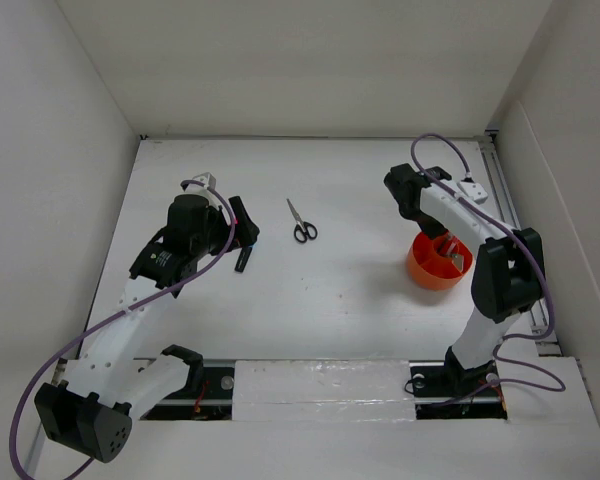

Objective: Sort the stationery into containers
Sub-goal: Place the stationery into the container

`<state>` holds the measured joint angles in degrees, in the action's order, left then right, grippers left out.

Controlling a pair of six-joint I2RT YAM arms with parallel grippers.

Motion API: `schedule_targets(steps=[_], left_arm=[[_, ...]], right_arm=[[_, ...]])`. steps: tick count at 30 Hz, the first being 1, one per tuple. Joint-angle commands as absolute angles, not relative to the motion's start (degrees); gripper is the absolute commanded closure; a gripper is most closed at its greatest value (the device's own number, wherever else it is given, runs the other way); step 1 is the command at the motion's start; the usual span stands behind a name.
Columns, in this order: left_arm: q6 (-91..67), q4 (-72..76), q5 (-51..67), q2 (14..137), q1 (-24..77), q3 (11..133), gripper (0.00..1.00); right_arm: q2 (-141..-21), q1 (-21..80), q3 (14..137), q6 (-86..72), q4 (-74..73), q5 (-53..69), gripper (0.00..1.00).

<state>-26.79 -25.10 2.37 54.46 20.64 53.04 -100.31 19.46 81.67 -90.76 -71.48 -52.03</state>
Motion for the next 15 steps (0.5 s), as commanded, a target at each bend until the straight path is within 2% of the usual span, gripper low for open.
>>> schedule_targets(steps=[1, 8, 15], left_arm=[[-25.8, -23.6, 2.7, 53.3, 20.8, 53.1, 0.01], [-25.8, -23.6, 1.5, 53.3, 20.8, 53.1, 0.01], [-27.0, -24.8, -3.2, 53.9, 20.8, 53.1, 0.01]], right_arm=[[-100.8, 19.7, 83.1, -88.9, -70.1, -52.7, 0.68], [-102.5, 21.5, 89.5, -84.6, -69.5, -52.7, 0.69], [-106.2, 25.4, 101.1, -80.9, -72.0, -55.3, 0.69]])
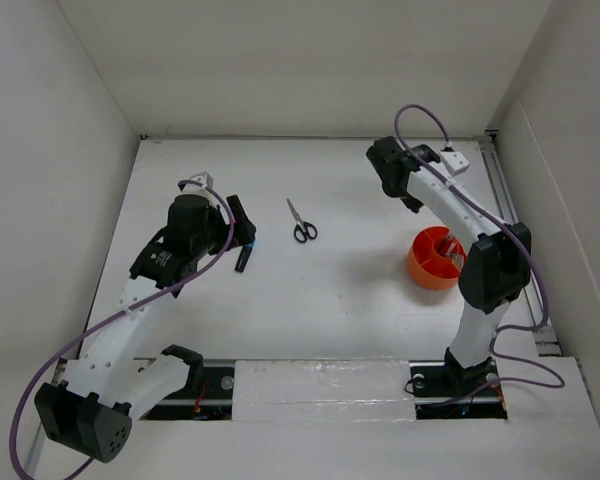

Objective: Sort the stationery into containers
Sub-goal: Place the stationery into the container, then grab a piece of stationery with the right arm

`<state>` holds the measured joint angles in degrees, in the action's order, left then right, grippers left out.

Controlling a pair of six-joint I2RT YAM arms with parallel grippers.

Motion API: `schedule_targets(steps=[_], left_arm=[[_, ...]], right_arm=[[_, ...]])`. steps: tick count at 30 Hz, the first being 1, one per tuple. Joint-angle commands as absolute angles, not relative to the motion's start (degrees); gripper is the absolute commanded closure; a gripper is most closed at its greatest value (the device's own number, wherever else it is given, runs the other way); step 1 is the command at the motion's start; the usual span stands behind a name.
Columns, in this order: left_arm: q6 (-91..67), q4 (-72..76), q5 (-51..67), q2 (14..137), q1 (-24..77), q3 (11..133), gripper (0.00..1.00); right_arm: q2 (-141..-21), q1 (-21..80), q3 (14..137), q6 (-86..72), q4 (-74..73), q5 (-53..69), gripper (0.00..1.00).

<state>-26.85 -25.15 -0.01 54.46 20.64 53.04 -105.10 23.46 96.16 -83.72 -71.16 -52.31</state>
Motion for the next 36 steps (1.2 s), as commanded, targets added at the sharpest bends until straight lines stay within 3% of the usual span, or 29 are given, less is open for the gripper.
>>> schedule_targets(steps=[1, 7, 12, 15, 17, 22, 27, 32, 36], left_arm=[[-27.6, -24.8, -3.8, 53.9, 20.8, 53.1, 0.01], [-29.7, -27.1, -11.1, 54.4, 20.8, 54.1, 0.01], [-31.6, -28.3, -16.1, 55.6, 20.8, 54.1, 0.01], [-32.1, -28.8, -18.2, 56.3, 20.8, 54.7, 0.01], [-32.1, -28.8, -17.2, 57.8, 19.3, 54.7, 0.01], [-31.3, -28.0, -16.2, 60.8, 18.4, 55.9, 0.01], [-31.8, -29.4, -19.2, 62.6, 18.4, 56.4, 0.01], [-31.2, -28.0, -13.3, 64.4, 18.4, 56.4, 0.01], [-30.7, -27.5, -12.7, 66.0, 18.4, 58.7, 0.01]], right_arm=[[-106.2, 25.9, 104.0, -79.5, -72.0, -55.3, 0.69], [-104.8, 34.3, 106.6, -53.2, -55.4, -50.7, 0.69], [-91.0, 40.9, 88.1, -29.2, -29.9, -34.9, 0.66], [-84.9, 39.2, 78.8, -26.1, -19.9, -20.4, 0.5], [-82.9, 37.1, 77.1, -25.4, -19.2, -11.9, 0.47], [-83.7, 36.6, 77.8, -21.8, -21.1, -8.4, 0.47], [-87.3, 36.0, 81.1, -19.3, -26.1, -1.9, 0.66], [-87.4, 36.7, 79.1, -15.9, -23.4, 2.6, 0.66], [-94.7, 36.1, 84.0, -15.4, -27.7, 2.6, 0.67]])
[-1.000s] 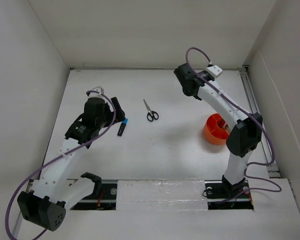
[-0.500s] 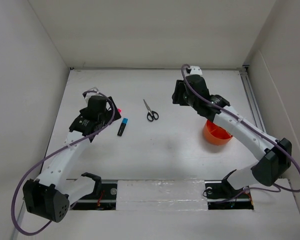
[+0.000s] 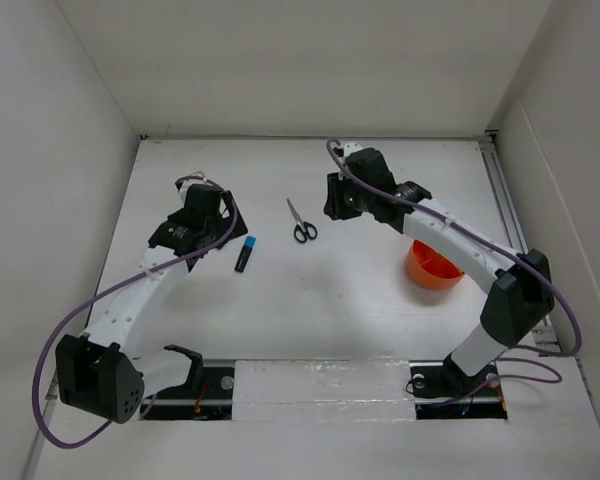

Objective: Sort the stationery into containers
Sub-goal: Grab a piece of stationery with the right arm

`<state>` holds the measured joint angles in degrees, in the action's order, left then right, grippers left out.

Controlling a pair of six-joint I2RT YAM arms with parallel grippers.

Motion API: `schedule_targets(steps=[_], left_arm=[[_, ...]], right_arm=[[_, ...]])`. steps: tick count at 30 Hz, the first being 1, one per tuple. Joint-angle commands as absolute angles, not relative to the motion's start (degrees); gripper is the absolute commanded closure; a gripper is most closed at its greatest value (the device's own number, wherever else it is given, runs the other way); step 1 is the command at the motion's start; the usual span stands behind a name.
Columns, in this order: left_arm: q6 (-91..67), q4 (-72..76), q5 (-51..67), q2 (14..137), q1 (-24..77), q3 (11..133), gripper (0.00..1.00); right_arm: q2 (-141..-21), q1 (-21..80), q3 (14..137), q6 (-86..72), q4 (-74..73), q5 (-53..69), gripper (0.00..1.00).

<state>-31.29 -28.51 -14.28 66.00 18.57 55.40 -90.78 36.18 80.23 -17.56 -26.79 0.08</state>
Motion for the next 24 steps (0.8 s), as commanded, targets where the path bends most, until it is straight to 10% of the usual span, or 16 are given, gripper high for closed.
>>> schedule_targets(steps=[1, 24], left_arm=[[-30.7, -27.5, -12.7, 66.6, 18.4, 59.5, 0.01], [-26.9, -23.9, -6.0, 60.4, 18.4, 54.5, 0.01]], right_arm=[[-96.6, 36.1, 84.0, -15.4, -27.7, 2.1, 0.67], [-113.5, 36.7, 93.1, -13.7, -25.1, -2.1, 0.65]])
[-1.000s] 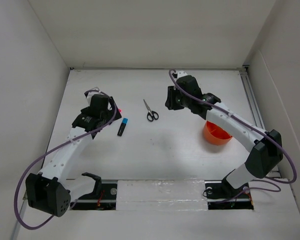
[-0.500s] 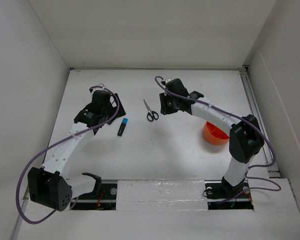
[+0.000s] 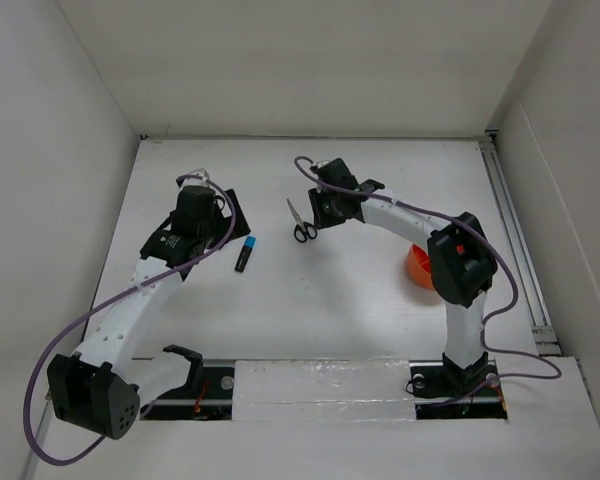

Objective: Sort the stationery into containers
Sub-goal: Grab a piece of stationery with the right arm

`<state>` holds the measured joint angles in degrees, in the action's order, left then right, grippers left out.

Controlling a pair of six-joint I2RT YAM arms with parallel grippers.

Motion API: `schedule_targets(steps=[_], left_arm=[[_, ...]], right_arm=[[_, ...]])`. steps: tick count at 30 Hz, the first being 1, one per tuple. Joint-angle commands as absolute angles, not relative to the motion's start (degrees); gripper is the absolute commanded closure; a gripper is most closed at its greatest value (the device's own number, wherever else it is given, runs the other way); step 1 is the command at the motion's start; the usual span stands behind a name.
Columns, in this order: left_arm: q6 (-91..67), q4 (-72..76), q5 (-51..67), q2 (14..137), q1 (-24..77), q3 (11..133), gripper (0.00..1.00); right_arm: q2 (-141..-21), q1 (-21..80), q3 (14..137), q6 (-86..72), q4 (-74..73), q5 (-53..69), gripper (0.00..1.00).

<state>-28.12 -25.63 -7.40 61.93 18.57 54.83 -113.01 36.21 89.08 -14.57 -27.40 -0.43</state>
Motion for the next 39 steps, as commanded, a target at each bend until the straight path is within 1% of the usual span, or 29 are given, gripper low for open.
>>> schedule_targets(steps=[1, 4, 14, 25, 26, 29, 34, 35, 37, 39], left_arm=[[-26.9, -23.9, -6.0, 59.8, 18.4, 54.5, 0.01], [-26.9, -23.9, -6.0, 59.8, 18.4, 54.5, 0.01], [-26.4, -23.9, -5.4, 58.7, 18.4, 54.0, 0.01], [-26.4, -23.9, -5.4, 58.7, 18.4, 54.0, 0.01], [-26.4, -23.9, -5.4, 58.7, 18.4, 54.0, 0.01], [-26.4, -23.9, -5.4, 58.7, 18.4, 54.0, 0.01], [-26.4, -23.9, -5.4, 58.7, 18.4, 54.0, 0.01], [-26.4, -23.9, -5.4, 58.7, 18.4, 54.0, 0.01], [-26.4, -23.9, -5.4, 58.7, 18.4, 54.0, 0.01], [-26.4, -23.9, -5.4, 58.7, 18.4, 54.0, 0.01]], right_arm=[[-114.1, 36.7, 93.1, -13.7, -25.1, -2.6, 0.65], [-114.7, 36.7, 94.9, -13.7, -25.1, -2.6, 0.65], [-122.2, 36.7, 100.4, -13.7, -28.5, -4.4, 0.65], [-125.8, 36.7, 99.2, -14.2, -29.5, -4.4, 0.65], [-126.6, 36.7, 99.2, -14.2, -29.5, -4.4, 0.67], [-127.3, 36.7, 99.2, -14.2, -30.1, -5.0, 0.68], [-128.9, 36.7, 99.2, -14.2, -31.1, -5.5, 0.68], [-128.9, 36.7, 99.2, -14.2, -31.1, -5.0, 0.7], [-129.5, 36.7, 99.2, -14.2, -31.1, -5.0, 0.8], [-130.1, 36.7, 99.8, -14.2, -31.6, -4.3, 0.88]])
